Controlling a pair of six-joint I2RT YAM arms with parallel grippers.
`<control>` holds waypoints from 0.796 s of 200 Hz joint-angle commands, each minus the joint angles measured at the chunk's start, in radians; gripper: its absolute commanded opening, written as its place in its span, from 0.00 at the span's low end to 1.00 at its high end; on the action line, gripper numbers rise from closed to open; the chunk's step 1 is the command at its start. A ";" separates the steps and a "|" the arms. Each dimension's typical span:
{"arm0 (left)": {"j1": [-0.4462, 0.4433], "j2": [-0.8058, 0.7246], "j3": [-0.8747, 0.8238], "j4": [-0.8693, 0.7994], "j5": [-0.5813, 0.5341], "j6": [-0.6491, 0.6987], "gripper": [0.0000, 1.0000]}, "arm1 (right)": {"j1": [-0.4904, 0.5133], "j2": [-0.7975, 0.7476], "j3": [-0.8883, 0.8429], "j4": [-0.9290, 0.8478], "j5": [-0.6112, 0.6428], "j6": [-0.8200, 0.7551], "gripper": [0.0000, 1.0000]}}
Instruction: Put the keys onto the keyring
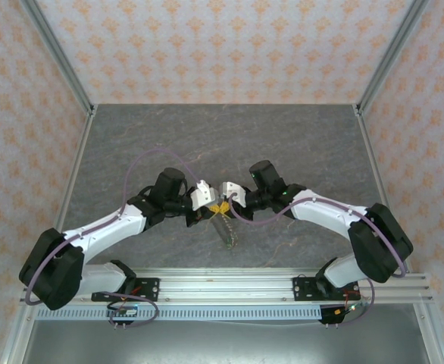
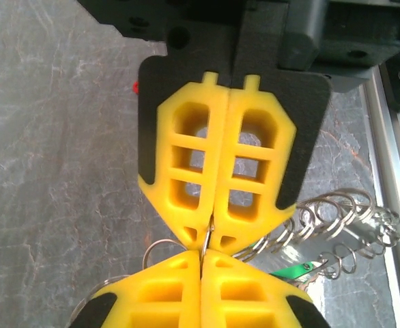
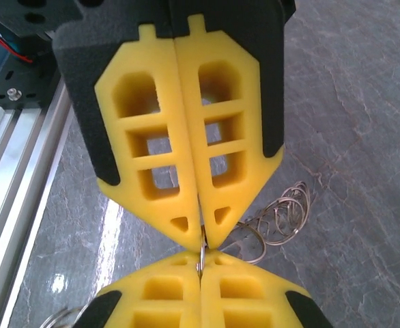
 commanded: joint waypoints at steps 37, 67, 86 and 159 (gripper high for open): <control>-0.004 0.031 -0.004 0.056 0.011 -0.001 0.00 | 0.006 -0.040 -0.091 0.153 -0.003 0.071 0.06; -0.004 0.031 -0.012 0.068 0.012 -0.004 0.00 | 0.006 -0.058 -0.133 0.199 0.038 0.098 0.11; -0.004 0.028 -0.016 0.076 0.016 -0.009 0.00 | 0.005 -0.070 -0.148 0.214 0.061 0.108 0.13; -0.004 0.009 -0.033 0.092 0.018 -0.020 0.00 | -0.022 -0.080 -0.156 0.221 0.040 0.128 0.07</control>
